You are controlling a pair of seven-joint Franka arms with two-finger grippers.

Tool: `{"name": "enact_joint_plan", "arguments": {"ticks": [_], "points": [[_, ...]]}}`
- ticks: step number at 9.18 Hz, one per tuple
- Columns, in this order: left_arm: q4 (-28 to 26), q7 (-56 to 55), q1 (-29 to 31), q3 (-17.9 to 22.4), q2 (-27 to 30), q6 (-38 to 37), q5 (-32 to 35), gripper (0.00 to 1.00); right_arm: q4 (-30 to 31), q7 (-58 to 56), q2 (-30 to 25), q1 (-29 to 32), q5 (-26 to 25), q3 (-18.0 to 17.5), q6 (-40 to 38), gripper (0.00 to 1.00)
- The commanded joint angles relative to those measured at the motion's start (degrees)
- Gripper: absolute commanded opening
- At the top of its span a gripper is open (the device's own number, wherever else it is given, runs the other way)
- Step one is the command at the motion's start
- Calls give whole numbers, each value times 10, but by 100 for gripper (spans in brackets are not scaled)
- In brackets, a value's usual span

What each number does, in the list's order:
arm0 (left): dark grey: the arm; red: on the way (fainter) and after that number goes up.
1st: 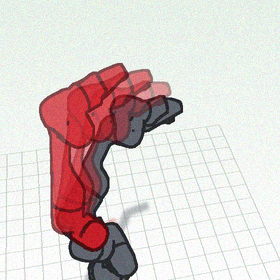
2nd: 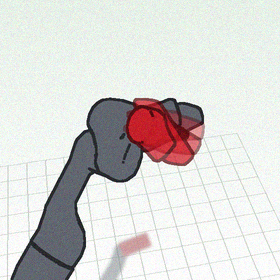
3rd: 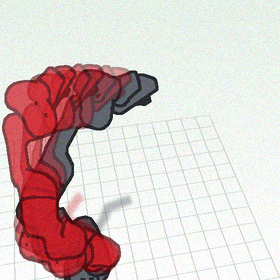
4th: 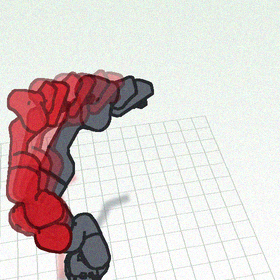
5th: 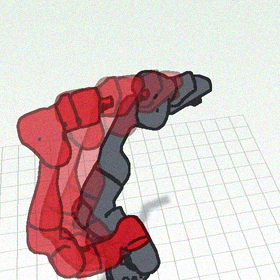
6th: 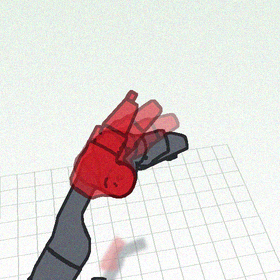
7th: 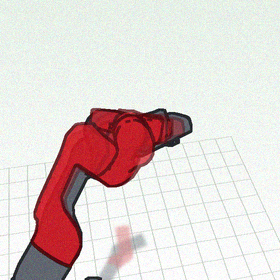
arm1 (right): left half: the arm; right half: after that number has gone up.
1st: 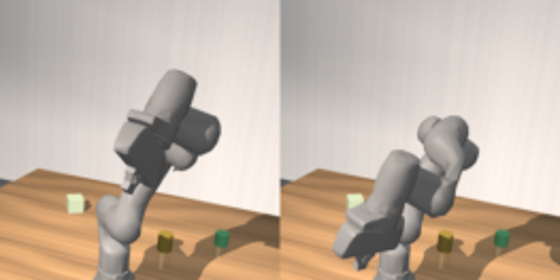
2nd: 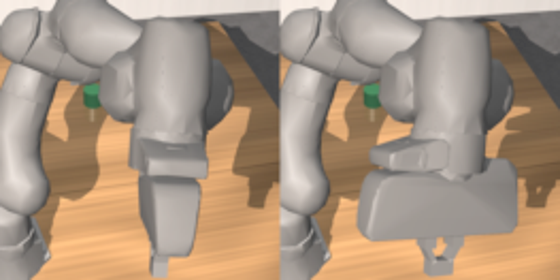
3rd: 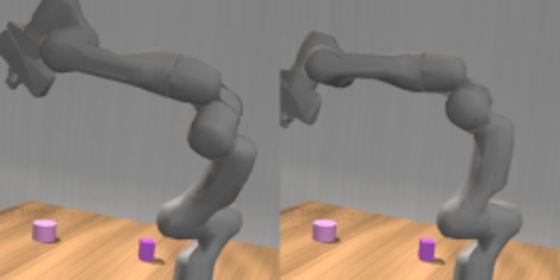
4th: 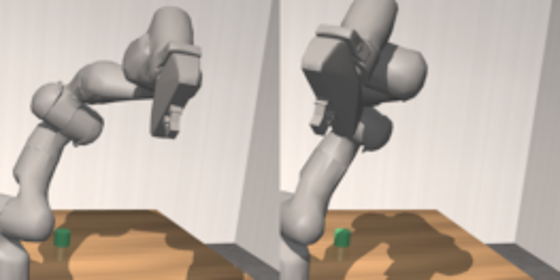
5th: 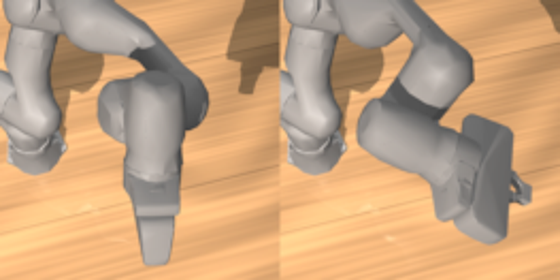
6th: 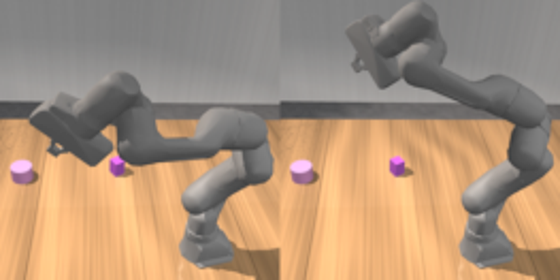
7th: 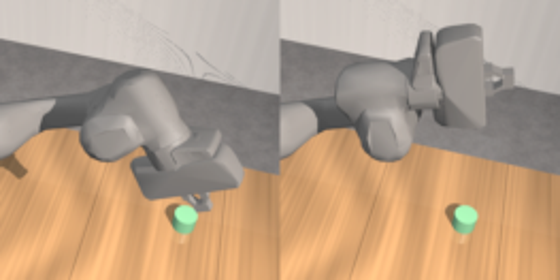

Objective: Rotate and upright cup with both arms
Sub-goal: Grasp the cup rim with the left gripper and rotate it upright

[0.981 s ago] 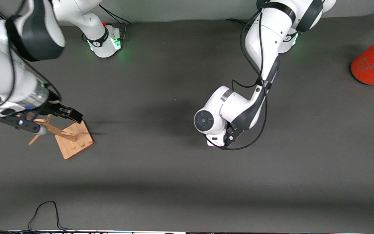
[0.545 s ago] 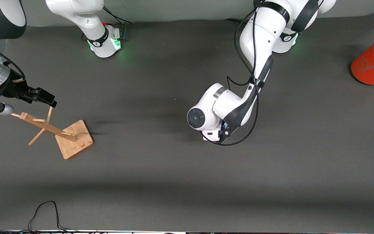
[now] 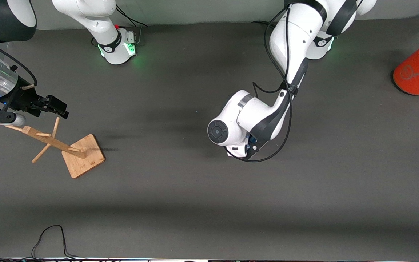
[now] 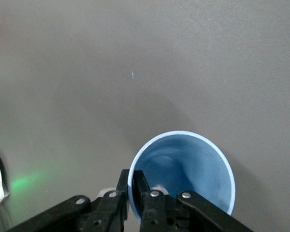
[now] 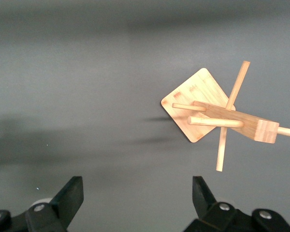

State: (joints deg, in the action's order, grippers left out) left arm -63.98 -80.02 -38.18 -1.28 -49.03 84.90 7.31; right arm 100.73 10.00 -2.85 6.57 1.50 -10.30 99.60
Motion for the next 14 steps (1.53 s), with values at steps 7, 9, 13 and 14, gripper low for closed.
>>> {"name": "enact_joint_plan", "arguments": {"ticks": [7, 9, 13, 14], "points": [[43, -182, -43, -29, 31, 192, -26, 0, -12, -19, -3, 6, 16, 8, 1, 100], [-13, -292, -58, -28, 41, 249, 23, 0, -11, -31, -3, 6, 19, 9, -12, 100], [-64, -303, -88, -28, 43, 210, 39, 0, -13, -84, 4, 4, 29, 6, -23, 100], [-65, -303, -92, -28, 41, 210, 39, 0, -17, -88, 5, 4, 48, 6, -24, 100]]}}
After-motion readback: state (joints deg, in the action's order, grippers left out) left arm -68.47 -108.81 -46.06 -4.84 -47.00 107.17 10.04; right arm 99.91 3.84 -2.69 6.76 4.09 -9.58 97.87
